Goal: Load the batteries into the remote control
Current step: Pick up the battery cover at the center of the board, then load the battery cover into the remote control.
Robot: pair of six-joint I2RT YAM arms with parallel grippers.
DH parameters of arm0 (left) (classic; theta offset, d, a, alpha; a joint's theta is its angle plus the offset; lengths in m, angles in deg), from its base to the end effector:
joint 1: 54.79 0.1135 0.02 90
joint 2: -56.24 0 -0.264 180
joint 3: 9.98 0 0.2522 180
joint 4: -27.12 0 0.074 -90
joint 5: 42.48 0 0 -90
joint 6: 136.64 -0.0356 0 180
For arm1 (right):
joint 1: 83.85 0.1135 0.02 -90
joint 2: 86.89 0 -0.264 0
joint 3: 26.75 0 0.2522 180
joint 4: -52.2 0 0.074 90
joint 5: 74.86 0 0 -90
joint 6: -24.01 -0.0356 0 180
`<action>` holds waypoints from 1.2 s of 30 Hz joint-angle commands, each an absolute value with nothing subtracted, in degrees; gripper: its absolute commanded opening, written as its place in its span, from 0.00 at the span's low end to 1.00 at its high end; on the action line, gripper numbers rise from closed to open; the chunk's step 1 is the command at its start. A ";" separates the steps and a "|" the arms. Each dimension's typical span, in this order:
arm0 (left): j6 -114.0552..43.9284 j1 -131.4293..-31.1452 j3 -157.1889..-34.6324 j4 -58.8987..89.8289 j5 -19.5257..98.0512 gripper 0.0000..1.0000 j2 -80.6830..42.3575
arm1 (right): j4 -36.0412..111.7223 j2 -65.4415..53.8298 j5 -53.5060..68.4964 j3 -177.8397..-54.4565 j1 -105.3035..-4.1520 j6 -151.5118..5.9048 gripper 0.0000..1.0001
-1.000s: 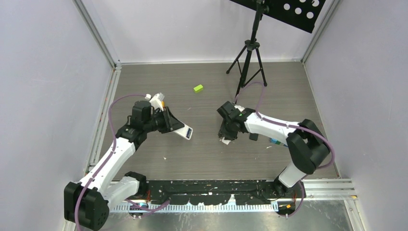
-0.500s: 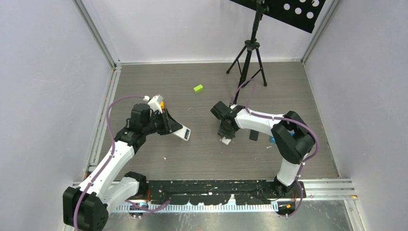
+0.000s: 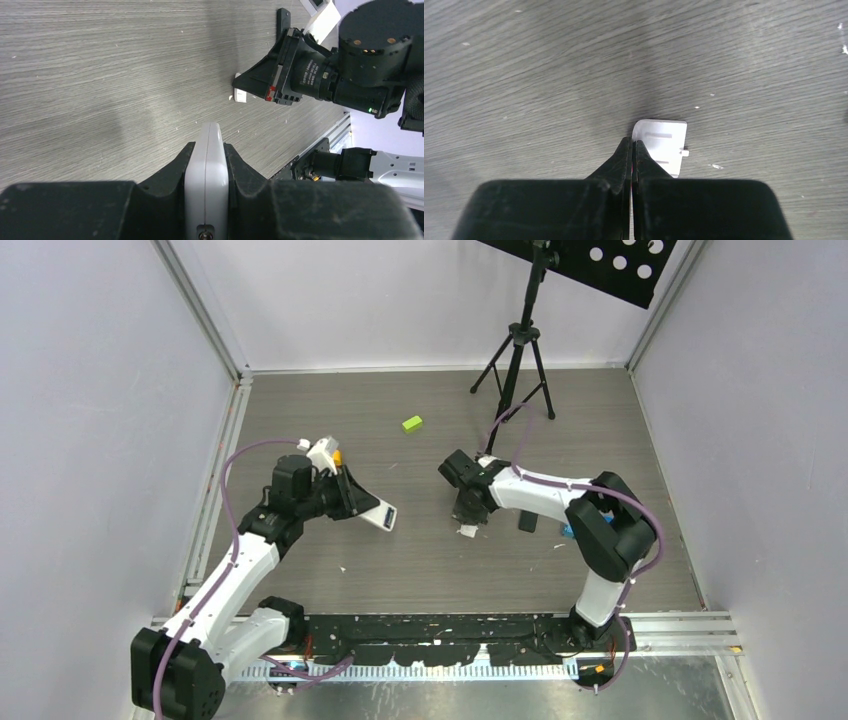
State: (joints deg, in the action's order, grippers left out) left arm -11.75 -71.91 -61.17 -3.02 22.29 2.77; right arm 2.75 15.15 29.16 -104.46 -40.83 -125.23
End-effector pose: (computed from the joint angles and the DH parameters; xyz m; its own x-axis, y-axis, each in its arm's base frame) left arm 0.1910 -0.0747 0.2587 -0.7693 -0.3045 -0.5617 0.2074 0.7125 -0.6703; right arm 0.2509 0.2224 0.1636 -0.8853 0.3142 -0.3428 0.2900 0.9493 0.1211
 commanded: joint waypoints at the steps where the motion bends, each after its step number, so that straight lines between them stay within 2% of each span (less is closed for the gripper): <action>1: -8.50 -71.84 -62.92 2.99 21.04 0.00 2.77 | 13.23 5.89 28.73 -100.92 -40.61 -125.92 0.00; 7: 1.74 -71.84 -62.67 12.21 15.82 0.00 0.08 | 22.45 -7.86 24.00 -98.50 -42.08 -124.73 0.00; 12: 13.54 -71.84 -61.50 24.04 10.89 0.00 -4.09 | 30.59 -15.59 15.08 -94.66 -44.43 -127.82 0.00; 21: 30.36 -72.41 -61.57 43.90 4.33 0.00 -13.52 | 47.51 -21.61 5.91 -90.55 -44.67 -134.84 0.00; 36: 26.24 -72.91 -64.93 38.61 2.76 0.00 -13.22 | 54.62 -19.80 0.33 -90.57 -44.70 -138.40 0.00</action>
